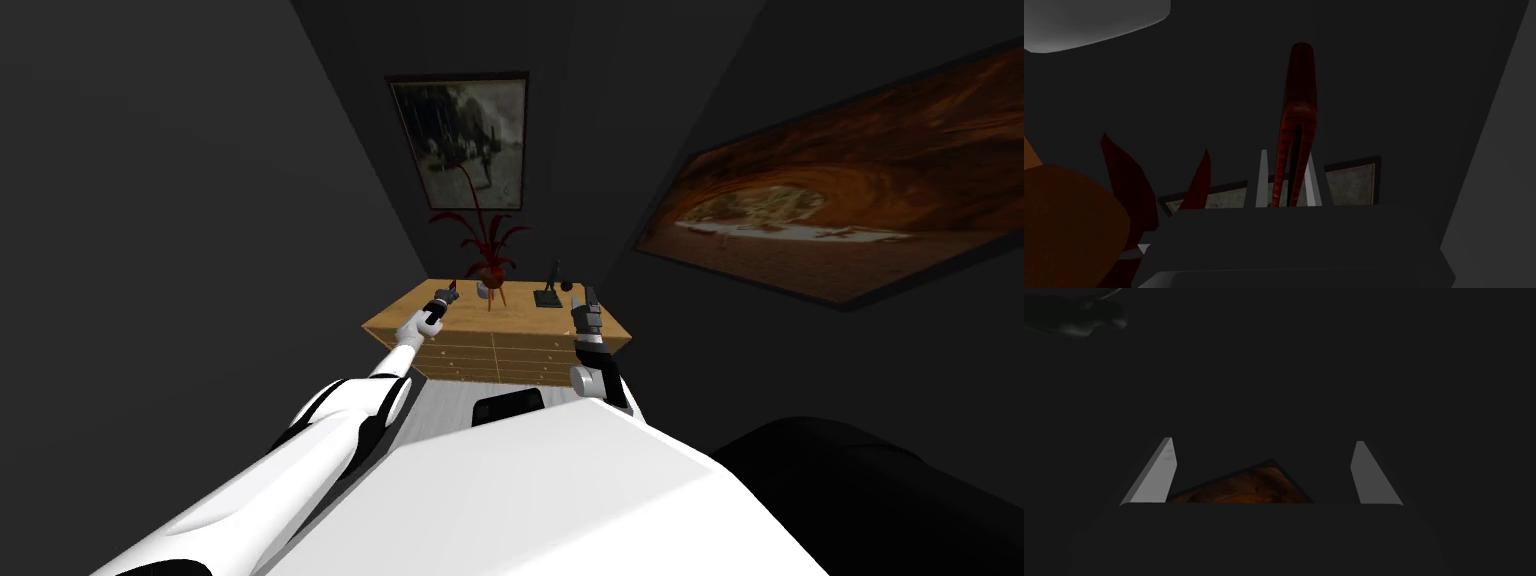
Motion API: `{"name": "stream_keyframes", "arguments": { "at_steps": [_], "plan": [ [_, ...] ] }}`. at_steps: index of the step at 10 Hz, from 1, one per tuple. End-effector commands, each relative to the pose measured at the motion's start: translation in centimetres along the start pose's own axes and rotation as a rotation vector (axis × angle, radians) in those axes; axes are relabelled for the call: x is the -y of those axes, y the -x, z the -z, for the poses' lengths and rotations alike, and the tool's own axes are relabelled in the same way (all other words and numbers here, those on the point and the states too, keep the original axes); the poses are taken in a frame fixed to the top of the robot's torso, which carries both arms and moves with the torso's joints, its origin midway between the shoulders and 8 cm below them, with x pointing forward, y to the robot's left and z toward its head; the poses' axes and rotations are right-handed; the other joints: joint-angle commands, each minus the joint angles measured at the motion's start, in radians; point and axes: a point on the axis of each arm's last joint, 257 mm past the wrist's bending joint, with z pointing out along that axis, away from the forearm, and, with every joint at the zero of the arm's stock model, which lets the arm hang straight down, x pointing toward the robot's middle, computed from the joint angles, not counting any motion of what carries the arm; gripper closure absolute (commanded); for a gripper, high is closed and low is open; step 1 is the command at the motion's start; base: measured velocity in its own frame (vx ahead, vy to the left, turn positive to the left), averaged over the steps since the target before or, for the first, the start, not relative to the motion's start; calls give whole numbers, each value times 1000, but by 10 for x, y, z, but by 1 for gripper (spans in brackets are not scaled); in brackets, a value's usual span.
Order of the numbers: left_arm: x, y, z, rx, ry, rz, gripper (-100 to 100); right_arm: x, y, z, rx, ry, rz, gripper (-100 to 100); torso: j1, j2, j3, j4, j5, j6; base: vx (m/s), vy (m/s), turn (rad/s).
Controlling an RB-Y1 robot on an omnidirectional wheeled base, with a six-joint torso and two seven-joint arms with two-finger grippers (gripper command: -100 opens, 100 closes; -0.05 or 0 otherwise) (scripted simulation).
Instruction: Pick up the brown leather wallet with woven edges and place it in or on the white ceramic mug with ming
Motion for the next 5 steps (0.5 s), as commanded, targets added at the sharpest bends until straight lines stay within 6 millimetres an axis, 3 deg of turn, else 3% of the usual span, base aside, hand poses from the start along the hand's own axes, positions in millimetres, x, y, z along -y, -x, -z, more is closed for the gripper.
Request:
{"name": "stream_keyframes", "arguments": {
  "at_steps": [1, 5],
  "plan": [
    [3, 1, -3, -4, 20, 54, 100, 0, 0, 0, 0, 0, 0, 0, 0, 0, 0, 0, 0, 0, 120, -66, -256],
    [11, 2, -8, -16, 56, 172, 100, 0, 0, 0, 0, 0, 0, 0, 2, -3, -2, -2, 2, 0, 108, -59, -274]
  ]
}}
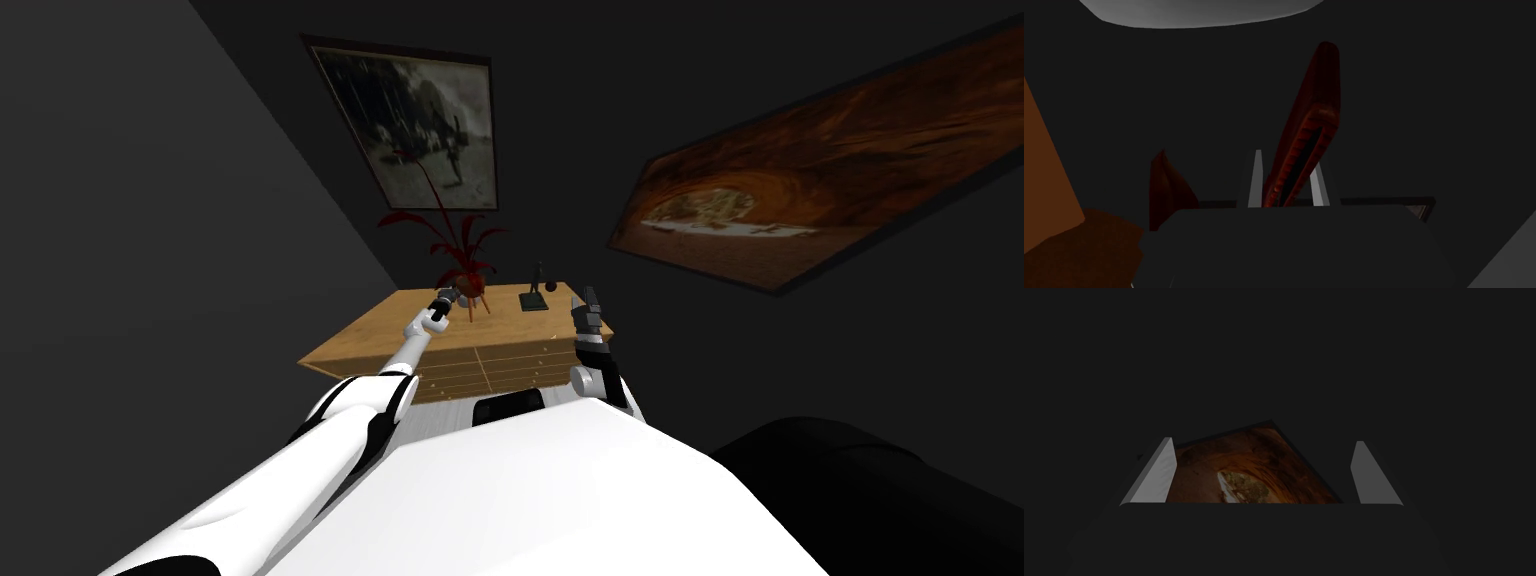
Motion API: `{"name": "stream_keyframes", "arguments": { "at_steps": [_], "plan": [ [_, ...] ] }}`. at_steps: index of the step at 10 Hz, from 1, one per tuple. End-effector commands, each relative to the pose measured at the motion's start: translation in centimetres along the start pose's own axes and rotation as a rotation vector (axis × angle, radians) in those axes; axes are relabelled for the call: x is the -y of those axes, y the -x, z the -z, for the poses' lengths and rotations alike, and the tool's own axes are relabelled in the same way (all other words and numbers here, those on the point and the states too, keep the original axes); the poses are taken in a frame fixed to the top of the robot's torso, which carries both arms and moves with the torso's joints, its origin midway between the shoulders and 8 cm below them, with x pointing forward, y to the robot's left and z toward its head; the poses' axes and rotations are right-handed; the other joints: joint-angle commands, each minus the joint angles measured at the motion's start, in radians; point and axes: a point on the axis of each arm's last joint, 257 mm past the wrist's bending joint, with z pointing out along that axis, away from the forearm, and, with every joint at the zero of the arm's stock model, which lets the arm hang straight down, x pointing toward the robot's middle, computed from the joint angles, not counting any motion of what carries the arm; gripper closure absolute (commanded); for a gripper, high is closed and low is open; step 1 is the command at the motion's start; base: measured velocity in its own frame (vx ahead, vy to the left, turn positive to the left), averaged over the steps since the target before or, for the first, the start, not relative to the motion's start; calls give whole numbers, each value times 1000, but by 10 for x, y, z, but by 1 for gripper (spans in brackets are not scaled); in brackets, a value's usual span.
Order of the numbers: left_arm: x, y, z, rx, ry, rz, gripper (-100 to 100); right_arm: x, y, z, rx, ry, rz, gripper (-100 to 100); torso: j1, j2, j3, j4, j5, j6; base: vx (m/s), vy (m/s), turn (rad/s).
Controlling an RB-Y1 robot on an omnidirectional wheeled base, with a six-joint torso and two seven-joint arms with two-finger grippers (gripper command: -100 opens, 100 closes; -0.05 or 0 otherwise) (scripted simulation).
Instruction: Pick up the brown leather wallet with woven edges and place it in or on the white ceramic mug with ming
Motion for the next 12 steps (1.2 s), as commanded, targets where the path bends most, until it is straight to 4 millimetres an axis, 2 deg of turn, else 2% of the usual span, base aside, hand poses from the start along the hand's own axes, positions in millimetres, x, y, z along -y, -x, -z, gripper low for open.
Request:
{"name": "stream_keyframes", "arguments": {
  "at_steps": [1, 2, 6, 7, 8, 12],
  "plan": [
    [0, 0, 0, 0, 0, 0, 100, 0, 0, 0, 0, 0, 0, 0, 0, 0, 0, 0, 0, 0, 39, -16, -68],
    [1, 1, -1, 0, 0, 3, -100, 0, 0, 0, 0, 0, 0, 0, 3, 3, 2, 0, 1, -3, 10, -7, 3],
    [2, 1, -1, 0, -1, 3, -100, 0, 0, 0, 0, 0, 0, 0, 7, 8, 5, 2, 2, -3, 0, 0, 0],
    [2, 1, -1, 0, -1, 3, 0, 0, 0, 0, 0, 0, 0, 0, 7, 8, 5, 2, 2, -3, 0, 0, 0],
    [1, 11, -7, -1, 10, 4, -100, 0, 0, 0, 0, 0, 0, 0, 7, 8, 5, 2, 2, -3, -28, 29, -65],
    [-2, 37, -22, -3, 41, 6, -100, 0, 0, 0, 0, 0, 0, 0, 11, 14, 9, 4, 2, -3, -62, 74, -90]
  ]
}}
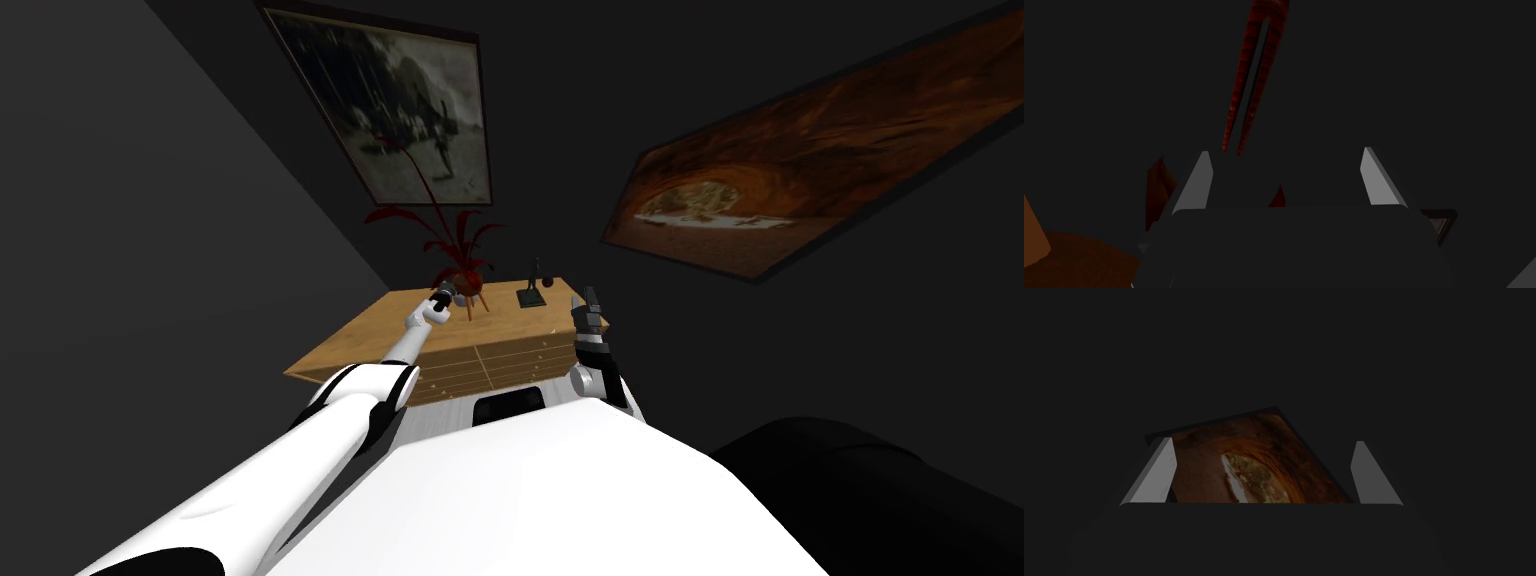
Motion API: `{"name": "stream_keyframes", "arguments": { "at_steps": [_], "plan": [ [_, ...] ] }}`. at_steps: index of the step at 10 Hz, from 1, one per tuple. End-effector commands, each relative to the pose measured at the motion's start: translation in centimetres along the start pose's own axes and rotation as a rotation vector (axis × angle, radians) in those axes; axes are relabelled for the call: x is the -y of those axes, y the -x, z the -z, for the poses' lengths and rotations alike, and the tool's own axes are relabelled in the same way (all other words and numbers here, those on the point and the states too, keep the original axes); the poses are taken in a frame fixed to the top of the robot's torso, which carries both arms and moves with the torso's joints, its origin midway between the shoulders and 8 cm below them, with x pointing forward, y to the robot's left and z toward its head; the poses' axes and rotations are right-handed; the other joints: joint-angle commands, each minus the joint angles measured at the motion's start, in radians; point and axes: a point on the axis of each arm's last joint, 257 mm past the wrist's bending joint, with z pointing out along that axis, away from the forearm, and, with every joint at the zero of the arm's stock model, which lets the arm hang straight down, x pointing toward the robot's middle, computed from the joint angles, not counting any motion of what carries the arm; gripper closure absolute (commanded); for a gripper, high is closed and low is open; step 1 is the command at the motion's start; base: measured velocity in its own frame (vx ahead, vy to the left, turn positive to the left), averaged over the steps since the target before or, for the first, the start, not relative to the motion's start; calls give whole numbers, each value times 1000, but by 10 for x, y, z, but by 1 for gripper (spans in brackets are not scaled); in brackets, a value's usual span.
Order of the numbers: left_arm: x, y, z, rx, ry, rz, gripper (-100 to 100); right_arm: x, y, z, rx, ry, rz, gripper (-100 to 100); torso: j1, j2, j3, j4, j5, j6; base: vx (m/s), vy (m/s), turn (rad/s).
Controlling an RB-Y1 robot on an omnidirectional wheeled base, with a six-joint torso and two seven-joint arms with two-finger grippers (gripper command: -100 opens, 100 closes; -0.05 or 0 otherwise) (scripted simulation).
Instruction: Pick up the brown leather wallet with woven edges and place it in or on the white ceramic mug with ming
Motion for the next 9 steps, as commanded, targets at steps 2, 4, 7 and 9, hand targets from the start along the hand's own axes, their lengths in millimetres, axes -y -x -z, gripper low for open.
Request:
{"name": "stream_keyframes", "arguments": {
  "at_steps": [2, 4, 7, 9],
  "plan": [
    [-3, 20, -10, 0, 25, 3, -100, 0, 0, 0, 0, 0, 0, 0, -2, 0, 0, 0, 0, 0, -61, 41, -73],
    [-3, 13, -6, -3, 19, 1, 0, 0, 0, 0, 0, 0, 0, 0, -3, -1, 0, 1, -1, 0, -14, 13, -13],
    [-3, 13, -6, -3, 19, 1, 0, 0, 0, 0, 0, 0, 0, 0, -5, -3, -1, 1, -2, 0, 0, 0, 0],
    [-3, 13, -6, -3, 19, 1, 0, 0, 0, 0, 0, 0, 0, 0, -5, -3, -1, 1, -2, 0, 0, 0, 0]
  ]
}}
